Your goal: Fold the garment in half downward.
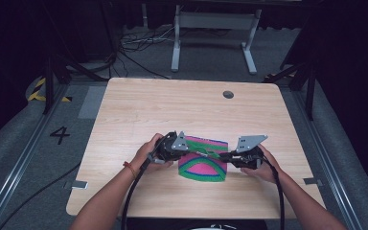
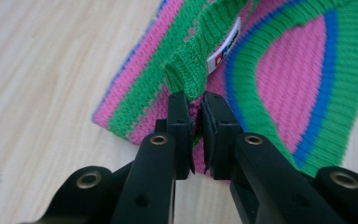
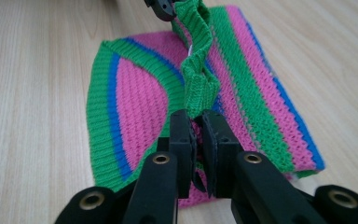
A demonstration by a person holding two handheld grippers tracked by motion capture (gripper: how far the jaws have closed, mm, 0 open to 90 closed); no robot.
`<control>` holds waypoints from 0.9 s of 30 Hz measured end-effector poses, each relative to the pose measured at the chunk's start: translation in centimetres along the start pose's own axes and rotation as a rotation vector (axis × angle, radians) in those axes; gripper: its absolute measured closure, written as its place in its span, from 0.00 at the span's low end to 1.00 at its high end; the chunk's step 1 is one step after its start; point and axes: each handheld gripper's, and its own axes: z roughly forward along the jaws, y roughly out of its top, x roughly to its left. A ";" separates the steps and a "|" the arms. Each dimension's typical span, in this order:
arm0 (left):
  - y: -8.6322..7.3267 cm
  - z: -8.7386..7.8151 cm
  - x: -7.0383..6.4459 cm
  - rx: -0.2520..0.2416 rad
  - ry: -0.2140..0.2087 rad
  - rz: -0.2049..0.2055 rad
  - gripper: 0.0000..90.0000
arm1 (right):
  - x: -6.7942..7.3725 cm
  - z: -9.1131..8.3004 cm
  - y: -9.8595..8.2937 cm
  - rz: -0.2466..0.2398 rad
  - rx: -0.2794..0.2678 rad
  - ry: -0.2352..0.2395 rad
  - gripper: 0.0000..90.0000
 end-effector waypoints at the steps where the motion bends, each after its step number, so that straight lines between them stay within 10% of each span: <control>1: -0.2 0.2 -0.2 0.009 -0.010 0.012 0.91 | 0.2 0.2 -0.1 -0.001 0.013 0.003 0.92; 27: -1.3 -0.4 -4.3 0.037 -0.050 0.055 0.81 | 3.5 0.1 -1.6 -0.064 0.099 0.023 0.91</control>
